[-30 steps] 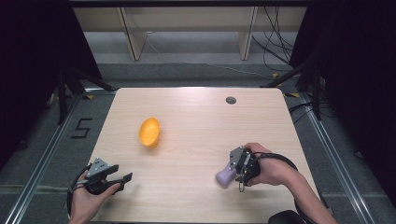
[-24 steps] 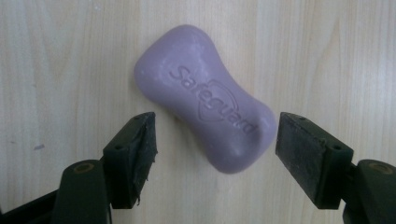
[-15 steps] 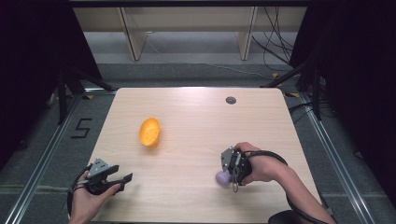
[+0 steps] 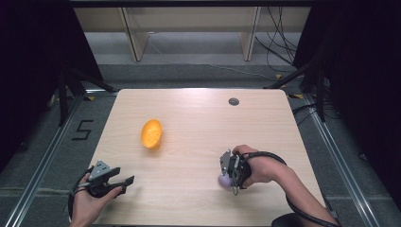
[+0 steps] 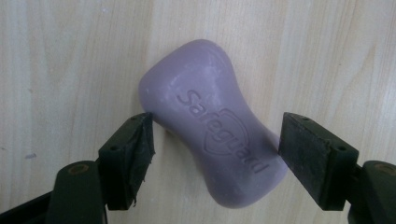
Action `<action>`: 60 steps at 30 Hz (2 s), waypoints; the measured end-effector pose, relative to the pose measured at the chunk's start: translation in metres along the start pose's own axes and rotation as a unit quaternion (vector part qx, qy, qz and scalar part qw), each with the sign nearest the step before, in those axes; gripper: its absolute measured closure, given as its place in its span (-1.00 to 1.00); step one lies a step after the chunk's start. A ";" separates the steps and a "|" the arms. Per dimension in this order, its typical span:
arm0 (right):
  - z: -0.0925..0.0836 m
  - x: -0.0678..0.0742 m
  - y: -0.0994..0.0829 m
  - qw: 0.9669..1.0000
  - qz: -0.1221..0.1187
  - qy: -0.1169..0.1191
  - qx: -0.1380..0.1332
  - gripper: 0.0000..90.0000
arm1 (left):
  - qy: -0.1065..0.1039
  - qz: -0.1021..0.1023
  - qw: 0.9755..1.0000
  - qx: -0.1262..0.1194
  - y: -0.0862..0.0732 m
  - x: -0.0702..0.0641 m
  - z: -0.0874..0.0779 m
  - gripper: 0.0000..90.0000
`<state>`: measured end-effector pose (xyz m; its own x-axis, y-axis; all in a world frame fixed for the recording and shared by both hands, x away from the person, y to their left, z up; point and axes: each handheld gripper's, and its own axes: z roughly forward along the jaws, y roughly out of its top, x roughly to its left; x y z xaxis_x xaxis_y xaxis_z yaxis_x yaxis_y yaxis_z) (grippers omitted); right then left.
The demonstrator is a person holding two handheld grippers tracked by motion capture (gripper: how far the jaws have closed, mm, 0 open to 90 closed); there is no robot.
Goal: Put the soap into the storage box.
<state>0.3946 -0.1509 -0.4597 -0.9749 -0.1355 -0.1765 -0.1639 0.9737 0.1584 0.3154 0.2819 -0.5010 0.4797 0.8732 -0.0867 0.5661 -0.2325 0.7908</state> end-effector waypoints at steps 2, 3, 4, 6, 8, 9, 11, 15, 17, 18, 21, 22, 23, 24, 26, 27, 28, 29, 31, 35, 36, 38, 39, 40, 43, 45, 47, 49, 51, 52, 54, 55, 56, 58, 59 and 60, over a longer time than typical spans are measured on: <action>0.001 0.000 0.001 1.000 0.009 0.004 0.006 -0.37 | -0.002 -0.002 1.000 0.001 0.000 0.000 0.001 -0.33; 0.002 0.000 0.001 1.000 0.003 0.005 0.002 -0.37 | -0.002 -0.002 1.000 0.001 0.000 0.000 0.001 -0.33; 0.003 0.001 0.002 1.000 0.016 0.006 0.007 -0.36 | 0.003 0.001 1.000 0.002 0.000 -0.001 0.001 -0.33; 0.002 0.003 0.002 0.999 0.032 0.008 0.026 -0.36 | 0.000 0.002 1.000 0.002 0.000 -0.001 0.001 -0.33; 0.008 0.002 0.005 0.999 0.030 0.018 0.029 -0.30 | 0.000 0.002 1.000 0.002 0.000 -0.001 0.001 -0.33; 0.008 0.002 0.005 0.999 0.030 0.018 0.029 -0.30 | 0.000 0.002 1.000 0.002 0.000 0.000 0.001 -0.33; 0.011 0.003 0.006 0.998 0.039 0.026 0.035 -0.20 | -0.003 -0.007 1.000 -0.005 -0.001 -0.001 0.001 -0.33; 0.014 0.001 0.006 0.997 0.057 0.034 0.036 0.03 | -0.001 -0.004 1.000 -0.002 -0.001 0.000 0.001 -0.34; 0.015 -0.003 0.005 0.997 0.052 0.030 0.037 0.08 | -0.003 -0.005 1.000 -0.002 -0.001 0.000 0.001 -0.34; 0.015 -0.003 0.005 0.997 0.052 0.030 0.037 0.08 | -0.003 -0.005 1.000 -0.002 -0.001 0.000 0.001 -0.34; 0.016 -0.003 0.004 0.995 0.089 0.033 0.024 0.08 | -0.001 0.001 1.000 -0.002 -0.001 0.000 0.001 -0.34; 0.016 -0.003 0.004 0.995 0.089 0.033 0.024 0.08 | -0.001 0.001 1.000 -0.002 -0.001 0.000 0.001 -0.33; 0.017 -0.005 0.003 0.996 0.077 0.034 0.010 0.08 | -0.003 -0.005 1.000 -0.001 -0.001 0.000 0.001 -0.33; 0.017 -0.007 0.002 0.997 0.074 0.028 0.011 0.08 | -0.002 -0.005 1.000 -0.002 -0.001 0.000 0.001 -0.33; 0.017 -0.006 0.001 0.995 0.090 0.034 0.003 0.08 | -0.001 0.001 1.000 -0.003 0.000 -0.001 0.001 -0.33; 0.017 -0.006 0.001 0.995 0.093 0.034 0.003 0.08 | -0.001 0.001 1.000 -0.003 0.000 -0.001 0.001 -0.34; 0.017 -0.006 0.001 0.995 0.093 0.034 0.003 0.08 | 0.002 0.011 1.000 0.004 0.000 0.001 0.001 -0.34; 0.018 -0.007 0.001 0.996 0.085 0.035 -0.001 0.08 | 0.000 0.010 1.000 0.004 0.000 0.001 0.001 -0.33; 0.017 -0.008 0.001 0.995 0.098 0.029 0.014 0.08 | -0.001 0.002 1.000 0.001 0.000 0.000 0.001 -0.34; 0.018 -0.008 0.002 0.993 0.108 0.040 0.002 0.08 | -0.001 -0.005 1.000 -0.002 -0.001 -0.001 0.001 -0.33; 0.018 -0.008 0.002 0.993 0.113 0.040 0.005 0.08 | -0.001 -0.004 1.000 -0.002 -0.001 -0.001 0.001 -0.33; 0.018 -0.008 0.002 0.993 0.113 0.040 0.007 0.07 | -0.001 0.000 1.000 0.004 -0.001 0.000 0.001 -0.34; 0.018 -0.008 0.002 0.993 0.113 0.040 0.007 0.07 | -0.001 0.000 1.000 0.004 -0.001 0.000 0.001 -0.34; 0.017 -0.009 0.002 0.992 0.115 0.038 0.022 0.06 | -0.001 0.004 1.000 0.003 0.000 0.000 0.001 -0.33; 0.019 -0.009 0.003 0.993 0.112 0.044 0.016 0.04 | -0.002 -0.004 1.000 0.000 -0.001 -0.001 0.001 -0.34; 0.019 -0.012 0.002 0.993 0.107 0.038 0.026 0.04 | -0.001 -0.004 1.000 -0.001 -0.001 -0.001 0.001 -0.34; 0.018 -0.010 0.003 0.990 0.128 0.041 0.039 0.04 | -0.003 -0.004 1.000 0.000 -0.001 0.000 0.001 -0.34; 0.020 -0.013 0.003 0.992 0.110 0.049 0.033 0.05 | -0.003 -0.003 1.000 0.001 -0.001 -0.001 0.002 -0.33; 0.020 -0.013 0.003 0.992 0.116 0.047 0.032 0.05 | -0.003 -0.003 1.000 0.003 -0.001 0.000 0.002 -0.33; 0.020 -0.013 0.003 0.992 0.116 0.047 0.032 0.05 | -0.003 -0.003 1.000 0.003 -0.001 0.000 0.002 -0.34; 0.018 -0.010 0.004 0.988 0.139 0.048 0.048 0.08 | -0.002 0.000 1.000 0.005 -0.001 0.000 0.001 -0.34; 0.019 -0.012 0.004 0.988 0.139 0.050 0.043 0.10 | -0.003 -0.003 1.000 0.003 -0.001 0.000 0.002 -0.34; 0.019 -0.011 0.004 0.988 0.141 0.047 0.044 0.10 | -0.003 -0.004 1.000 0.003 -0.001 0.000 0.002 -0.34; 0.019 -0.011 0.004 0.988 0.140 0.049 0.042 0.11 | -0.004 -0.003 1.000 0.004 -0.001 0.000 0.002 -0.34; 0.018 -0.009 0.004 0.985 0.157 0.045 0.046 0.11 | -0.004 -0.003 1.000 0.004 -0.001 0.000 0.002 -0.34; 0.018 -0.009 0.003 0.985 0.160 0.043 0.042 0.11 | -0.003 -0.003 1.000 0.007 -0.001 0.000 0.001 -0.34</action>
<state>0.4054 -0.1434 -0.4749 -0.9844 0.1697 -0.0464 0.1637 0.9802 0.1116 0.3155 0.2815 -0.5028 0.4803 0.8720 -0.0944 0.5782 -0.2339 0.7816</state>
